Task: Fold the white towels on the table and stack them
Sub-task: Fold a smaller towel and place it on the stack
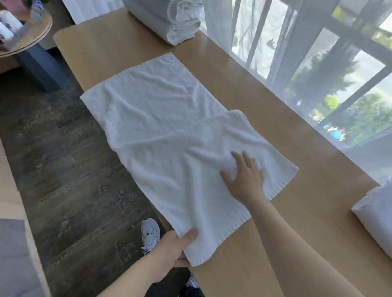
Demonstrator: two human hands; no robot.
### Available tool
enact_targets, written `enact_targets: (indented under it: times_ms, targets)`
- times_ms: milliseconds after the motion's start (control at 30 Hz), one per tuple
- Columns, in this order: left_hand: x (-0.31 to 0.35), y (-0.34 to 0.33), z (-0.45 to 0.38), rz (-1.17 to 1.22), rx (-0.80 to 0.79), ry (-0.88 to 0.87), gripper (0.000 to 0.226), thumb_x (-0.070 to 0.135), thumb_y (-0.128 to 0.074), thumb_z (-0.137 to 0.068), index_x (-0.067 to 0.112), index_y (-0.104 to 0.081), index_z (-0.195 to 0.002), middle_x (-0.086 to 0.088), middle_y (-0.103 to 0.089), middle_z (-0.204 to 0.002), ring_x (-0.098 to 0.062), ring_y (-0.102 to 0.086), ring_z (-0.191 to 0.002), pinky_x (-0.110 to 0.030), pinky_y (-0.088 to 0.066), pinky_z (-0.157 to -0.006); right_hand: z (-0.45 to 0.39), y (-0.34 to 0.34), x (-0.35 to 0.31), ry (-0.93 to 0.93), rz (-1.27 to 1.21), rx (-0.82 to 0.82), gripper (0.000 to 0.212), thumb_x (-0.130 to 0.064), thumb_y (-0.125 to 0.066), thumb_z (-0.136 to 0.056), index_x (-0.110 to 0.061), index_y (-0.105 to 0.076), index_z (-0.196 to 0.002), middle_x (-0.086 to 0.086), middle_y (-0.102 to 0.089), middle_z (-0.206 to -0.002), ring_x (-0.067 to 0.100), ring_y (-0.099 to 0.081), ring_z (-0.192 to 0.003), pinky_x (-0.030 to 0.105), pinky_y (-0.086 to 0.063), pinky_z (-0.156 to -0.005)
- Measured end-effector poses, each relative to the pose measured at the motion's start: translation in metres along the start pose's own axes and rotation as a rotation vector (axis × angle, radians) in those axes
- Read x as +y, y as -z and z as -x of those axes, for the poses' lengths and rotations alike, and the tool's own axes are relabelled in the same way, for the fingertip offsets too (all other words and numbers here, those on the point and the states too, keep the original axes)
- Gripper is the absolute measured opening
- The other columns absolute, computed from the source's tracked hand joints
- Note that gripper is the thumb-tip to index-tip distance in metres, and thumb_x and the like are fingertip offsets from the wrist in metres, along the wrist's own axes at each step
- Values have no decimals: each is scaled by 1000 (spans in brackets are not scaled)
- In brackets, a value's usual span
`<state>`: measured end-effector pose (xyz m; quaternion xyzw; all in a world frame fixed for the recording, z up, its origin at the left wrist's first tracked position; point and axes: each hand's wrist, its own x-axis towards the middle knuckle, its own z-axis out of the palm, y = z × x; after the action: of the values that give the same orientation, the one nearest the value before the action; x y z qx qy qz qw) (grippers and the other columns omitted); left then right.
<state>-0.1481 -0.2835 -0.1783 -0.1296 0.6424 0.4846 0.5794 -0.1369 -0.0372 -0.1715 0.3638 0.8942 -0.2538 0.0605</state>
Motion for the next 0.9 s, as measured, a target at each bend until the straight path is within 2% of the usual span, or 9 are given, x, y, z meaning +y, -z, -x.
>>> enact_targets:
  times_ms: [100,200,267,400,533,667,733,800,900]
  targets:
    - [18,10,1,-379,-18,45,64,69,-65,-81,15,-67,-114,-7,-78,-97,-24,-76,-84,-40,-63,-78,6,-18,8,-2,75,-102,84,-64,-44,-95,-32,-2,-159,-4,10,-168,26,16,-154,55,9,-122]
    - [53,31,4,-791,-131,121,87,91,-46,-74,14,-78,-96,-4,-79,-86,-19,-76,-79,-27,-61,-70,11,-18,29,-14,118,-104,94,-74,-38,-91,-31,11,-159,-9,20,-166,21,22,-152,51,16,-121]
    - [81,43,3,-905,-153,70,90,95,-42,-70,15,-80,-88,-4,-79,-83,-19,-76,-76,-23,-57,-63,10,-13,40,-45,139,-134,96,-76,-36,-90,-32,15,-158,-11,23,-165,19,24,-152,50,20,-120]
    - [137,45,-15,-869,-27,-326,80,94,-46,-68,23,-77,-89,6,-78,-81,-11,-74,-74,-30,-59,-64,7,-2,41,-141,69,-138,95,-65,-47,-94,-28,11,-160,-6,22,-166,24,23,-152,49,18,-120]
    - [187,28,-57,-977,151,-723,70,87,-40,-80,25,-72,-85,12,-72,-79,-3,-65,-73,-30,-52,-69,12,-15,8,-207,-207,43,87,-40,-53,-97,-18,2,-161,2,10,-169,25,17,-154,40,14,-123]
    - [233,16,-112,-1236,158,-1108,34,50,-60,-96,25,-70,-115,5,-67,-119,-17,-58,-115,-39,-45,-100,5,-39,-39,-177,-167,182,77,-38,-44,-102,-18,2,-161,-3,15,-166,20,20,-153,34,19,-121]
    - [251,13,-138,-1369,125,-1222,42,47,-55,-98,23,-63,-132,-3,-58,-142,-25,-49,-136,-45,-38,-110,-12,-45,-55,-231,-128,227,73,-41,-36,-105,-19,3,-161,-4,17,-165,16,25,-150,34,20,-120]
    - [268,12,-162,-1535,17,-1199,52,48,-46,-101,28,-46,-149,-1,-38,-160,-22,-27,-151,-44,-24,-120,-36,-50,-69,-317,-114,274,69,-46,-28,-105,-21,5,-161,-5,18,-165,14,27,-149,35,22,-120]
    - [281,12,-189,-1744,-127,-1136,68,62,-24,-96,39,-12,-159,9,-5,-169,-13,6,-155,-35,5,-123,-63,-55,-75,-461,-89,272,66,-52,-17,-105,-25,5,-160,-6,19,-164,13,26,-149,39,20,-121]
